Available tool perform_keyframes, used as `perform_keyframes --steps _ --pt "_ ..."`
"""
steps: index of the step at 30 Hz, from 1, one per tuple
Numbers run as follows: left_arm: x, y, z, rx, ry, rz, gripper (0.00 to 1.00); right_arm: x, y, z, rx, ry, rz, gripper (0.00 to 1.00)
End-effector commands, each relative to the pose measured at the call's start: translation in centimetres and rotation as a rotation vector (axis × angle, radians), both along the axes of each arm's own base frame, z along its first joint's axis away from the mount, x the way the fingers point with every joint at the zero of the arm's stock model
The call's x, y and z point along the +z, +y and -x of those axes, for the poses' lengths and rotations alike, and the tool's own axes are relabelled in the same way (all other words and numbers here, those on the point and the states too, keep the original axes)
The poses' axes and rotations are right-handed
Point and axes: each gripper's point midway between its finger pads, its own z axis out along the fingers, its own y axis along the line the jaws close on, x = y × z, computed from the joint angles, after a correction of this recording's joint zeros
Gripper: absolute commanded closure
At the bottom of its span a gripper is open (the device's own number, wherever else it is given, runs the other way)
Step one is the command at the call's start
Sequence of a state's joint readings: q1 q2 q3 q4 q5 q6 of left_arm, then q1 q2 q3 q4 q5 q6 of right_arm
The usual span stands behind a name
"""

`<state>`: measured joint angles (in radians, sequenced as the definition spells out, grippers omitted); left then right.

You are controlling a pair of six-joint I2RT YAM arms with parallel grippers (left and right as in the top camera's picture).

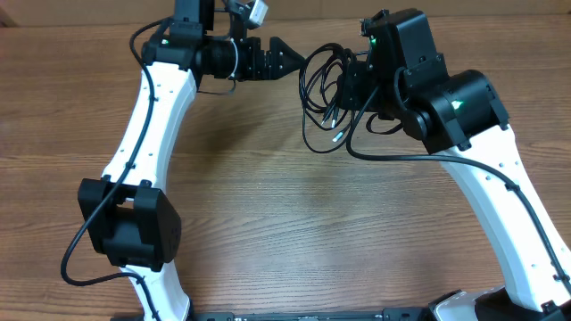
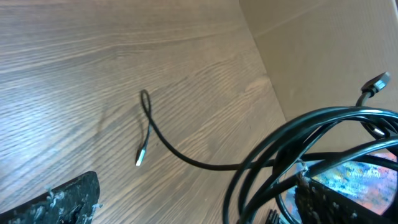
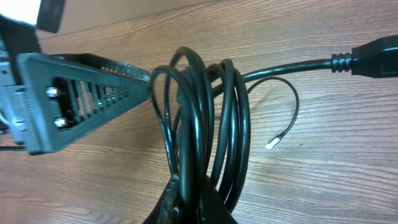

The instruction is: Untangle cables

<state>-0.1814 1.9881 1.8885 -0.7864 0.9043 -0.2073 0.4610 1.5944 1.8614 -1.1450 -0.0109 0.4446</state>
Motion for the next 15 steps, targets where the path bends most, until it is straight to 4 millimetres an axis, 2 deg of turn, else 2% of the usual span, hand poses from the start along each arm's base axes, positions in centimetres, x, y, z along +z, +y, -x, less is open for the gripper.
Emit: perform_keyframes --steps 1,5,11,15 --pt "0.4 -1.4 0.6 -0.025 -0.020 -0.011 0.00 1.5 -0.1 0.5 0.007 -0.044 -0.009 0.96" --pt "0.4 -2.3 1.0 -0.044 -0.025 -0.009 0.00 1.6 -0.2 0.4 0.006 -0.047 -0.008 0.96" --pt "0.9 -2.4 1.0 -0.052 -0.031 0.013 0.00 1.6 -1.0 0.0 -0.018 -0.065 0.031 0.96" --pt "0.9 -2.2 0.7 -0.041 -0.036 0.008 0.00 1.4 0.6 1.1 0.053 -0.031 -0.018 0.96"
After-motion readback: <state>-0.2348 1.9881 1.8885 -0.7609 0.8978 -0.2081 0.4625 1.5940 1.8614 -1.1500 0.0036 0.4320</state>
